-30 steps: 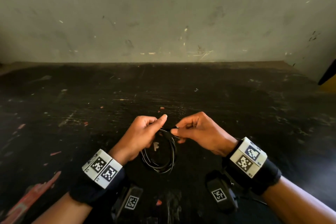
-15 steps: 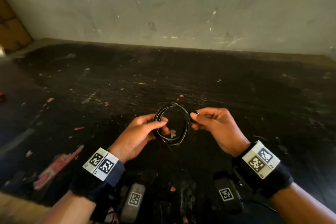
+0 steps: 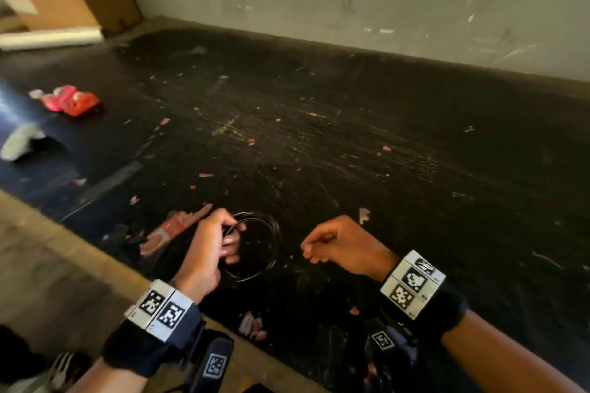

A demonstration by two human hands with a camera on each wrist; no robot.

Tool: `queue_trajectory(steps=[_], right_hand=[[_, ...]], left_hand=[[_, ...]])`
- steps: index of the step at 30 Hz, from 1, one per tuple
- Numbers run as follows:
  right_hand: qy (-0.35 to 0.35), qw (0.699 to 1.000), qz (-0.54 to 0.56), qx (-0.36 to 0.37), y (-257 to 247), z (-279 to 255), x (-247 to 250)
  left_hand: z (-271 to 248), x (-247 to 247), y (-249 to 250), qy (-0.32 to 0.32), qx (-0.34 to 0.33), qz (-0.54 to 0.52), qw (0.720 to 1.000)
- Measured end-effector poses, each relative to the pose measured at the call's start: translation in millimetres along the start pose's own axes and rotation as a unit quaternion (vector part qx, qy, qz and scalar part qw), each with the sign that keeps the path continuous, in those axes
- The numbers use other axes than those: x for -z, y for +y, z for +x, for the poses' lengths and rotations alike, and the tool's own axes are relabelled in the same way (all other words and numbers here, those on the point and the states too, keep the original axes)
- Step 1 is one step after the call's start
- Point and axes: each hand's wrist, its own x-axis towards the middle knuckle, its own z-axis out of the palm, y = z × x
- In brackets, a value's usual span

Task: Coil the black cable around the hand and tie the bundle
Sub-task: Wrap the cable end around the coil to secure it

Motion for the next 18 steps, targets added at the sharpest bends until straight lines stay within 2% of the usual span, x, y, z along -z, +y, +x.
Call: queue_trajectory(steps=[2,4,7,9,12,16,18], right_hand=[[-0.011,0.998,-0.053,0.011,0.5,21.1,-16.2],[-0.028,0.993,-0.114,0.026,-0.6,40.4,-34.4],[-0.053,0.973,-0.218,0.048,-6.6,67.1,-62.4],[-0.064,0.960,-0.267,0.049,-15.1,84.8,-82.5],[-0.080,0.932,-0.350,0.052,-27.4,106.4,-110.5],[-0.124,0.873,-0.465,0.081,-30.4,120.8,-141.1],[-0.120,0.863,-0.485,0.075,-28.5,123.8,-145.4]], left_hand=[[5.7,37.3,-2.1,0.027,-0.012,0.001,1.000],[11.0,71.1,-6.2,0.060,-0.026,0.056,0.996],[12.9,107.7,-10.7,0.130,-0.023,0.081,0.988],[13.1,126.1,-9.6,0.150,-0.023,0.085,0.985],[17.7,146.0,-6.9,0.145,-0.020,0.087,0.985],[27.9,158.0,-5.2,0.118,-0.011,0.085,0.989],[34.6,156.5,-5.4,0.099,-0.010,0.083,0.992]])
